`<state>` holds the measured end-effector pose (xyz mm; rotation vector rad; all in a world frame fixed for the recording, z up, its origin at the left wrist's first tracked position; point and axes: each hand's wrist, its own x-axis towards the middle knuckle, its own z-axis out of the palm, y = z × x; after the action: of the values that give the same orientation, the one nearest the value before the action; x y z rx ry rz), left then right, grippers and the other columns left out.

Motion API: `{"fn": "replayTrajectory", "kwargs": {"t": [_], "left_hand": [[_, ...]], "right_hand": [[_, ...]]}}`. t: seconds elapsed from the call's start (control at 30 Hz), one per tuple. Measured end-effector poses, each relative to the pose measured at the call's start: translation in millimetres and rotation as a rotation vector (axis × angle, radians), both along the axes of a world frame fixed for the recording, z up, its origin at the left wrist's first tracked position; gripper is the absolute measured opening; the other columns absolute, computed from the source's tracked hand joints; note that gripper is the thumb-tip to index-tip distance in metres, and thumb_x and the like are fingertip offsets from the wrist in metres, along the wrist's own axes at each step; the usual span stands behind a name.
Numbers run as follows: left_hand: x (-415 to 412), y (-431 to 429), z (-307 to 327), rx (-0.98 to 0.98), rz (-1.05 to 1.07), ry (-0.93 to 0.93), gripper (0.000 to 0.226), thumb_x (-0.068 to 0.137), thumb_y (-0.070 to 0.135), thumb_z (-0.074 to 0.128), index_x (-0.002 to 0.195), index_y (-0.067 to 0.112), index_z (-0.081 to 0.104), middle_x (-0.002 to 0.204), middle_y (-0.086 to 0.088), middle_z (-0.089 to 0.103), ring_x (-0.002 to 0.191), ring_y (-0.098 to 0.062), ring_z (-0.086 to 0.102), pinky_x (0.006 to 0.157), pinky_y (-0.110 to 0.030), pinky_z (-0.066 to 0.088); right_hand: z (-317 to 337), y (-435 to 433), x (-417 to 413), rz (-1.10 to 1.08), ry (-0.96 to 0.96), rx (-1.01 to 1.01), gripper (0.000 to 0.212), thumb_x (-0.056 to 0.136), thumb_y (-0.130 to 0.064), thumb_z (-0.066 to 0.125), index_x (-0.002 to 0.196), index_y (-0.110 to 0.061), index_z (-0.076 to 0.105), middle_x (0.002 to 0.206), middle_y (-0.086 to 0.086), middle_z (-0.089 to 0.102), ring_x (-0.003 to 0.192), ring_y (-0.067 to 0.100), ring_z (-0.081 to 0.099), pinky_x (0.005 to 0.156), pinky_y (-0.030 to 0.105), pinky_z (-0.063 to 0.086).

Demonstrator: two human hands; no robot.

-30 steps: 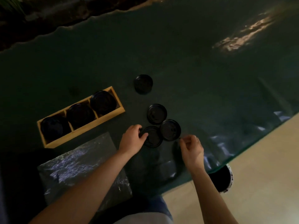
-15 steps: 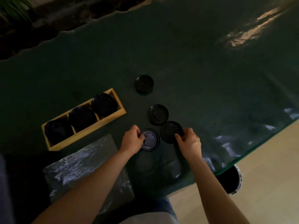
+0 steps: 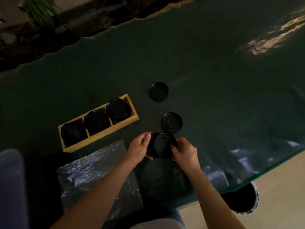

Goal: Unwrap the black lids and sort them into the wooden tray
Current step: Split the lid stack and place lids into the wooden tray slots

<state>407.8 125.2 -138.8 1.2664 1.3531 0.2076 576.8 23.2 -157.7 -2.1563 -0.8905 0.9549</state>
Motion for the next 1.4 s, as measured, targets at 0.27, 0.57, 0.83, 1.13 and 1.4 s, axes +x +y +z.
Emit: {"fn": "replayTrajectory", "kwargs": {"t": [0.27, 0.57, 0.83, 1.13, 1.4], "left_hand": [[-9, 1, -2, 0.051, -0.038, -0.011, 0.038, 0.095, 0.011, 0.07, 0.13, 0.022, 0.058, 0.122, -0.006, 0.067, 0.095, -0.018, 0.071, 0.054, -0.034, 0.064], [-42, 17, -3, 0.135, 0.184, -0.015, 0.033, 0.099, 0.008, 0.063, 0.116, 0.035, 0.057, 0.111, 0.003, 0.065, 0.085, -0.014, 0.072, 0.049, -0.032, 0.062], [-57, 34, -2, 0.13, 0.3, -0.011, 0.034, 0.099, 0.008, 0.062, 0.125, 0.029, 0.055, 0.11, 0.007, 0.064, 0.088, -0.017, 0.072, 0.049, -0.031, 0.062], [-73, 33, 5, 0.1, 0.299, -0.004, 0.033, 0.101, 0.01, 0.061, 0.129, 0.025, 0.055, 0.113, 0.007, 0.065, 0.09, -0.012, 0.073, 0.055, -0.037, 0.065], [-83, 41, 16, 0.119, 0.351, -0.002, 0.034, 0.101, 0.009, 0.06, 0.132, 0.021, 0.055, 0.122, -0.005, 0.064, 0.098, -0.017, 0.071, 0.055, -0.038, 0.065]], "right_hand": [[5, 22, -16, 0.174, -0.059, 0.097, 0.017, 0.088, -0.02, 0.076, 0.098, -0.009, 0.068, 0.08, 0.005, 0.071, 0.077, 0.028, 0.069, 0.067, 0.033, 0.048], [-5, 68, 22, 0.023, -0.414, 0.088, 0.054, 0.087, -0.023, 0.08, 0.129, 0.004, 0.059, 0.123, 0.028, 0.058, 0.108, 0.048, 0.056, 0.096, 0.053, 0.045], [-19, 108, 44, 0.108, -0.192, -0.012, 0.018, 0.095, -0.013, 0.069, 0.109, -0.002, 0.069, 0.106, 0.018, 0.07, 0.1, 0.04, 0.066, 0.084, 0.041, 0.051], [2, 214, 52, -0.039, -0.148, 0.05, 0.028, 0.097, -0.022, 0.068, 0.114, 0.0, 0.065, 0.115, 0.02, 0.071, 0.11, 0.038, 0.064, 0.091, 0.038, 0.048], [-6, 233, 41, -0.091, -0.177, -0.069, 0.025, 0.096, -0.02, 0.068, 0.113, -0.004, 0.058, 0.135, 0.02, 0.046, 0.103, 0.043, 0.063, 0.092, 0.045, 0.051]]}}
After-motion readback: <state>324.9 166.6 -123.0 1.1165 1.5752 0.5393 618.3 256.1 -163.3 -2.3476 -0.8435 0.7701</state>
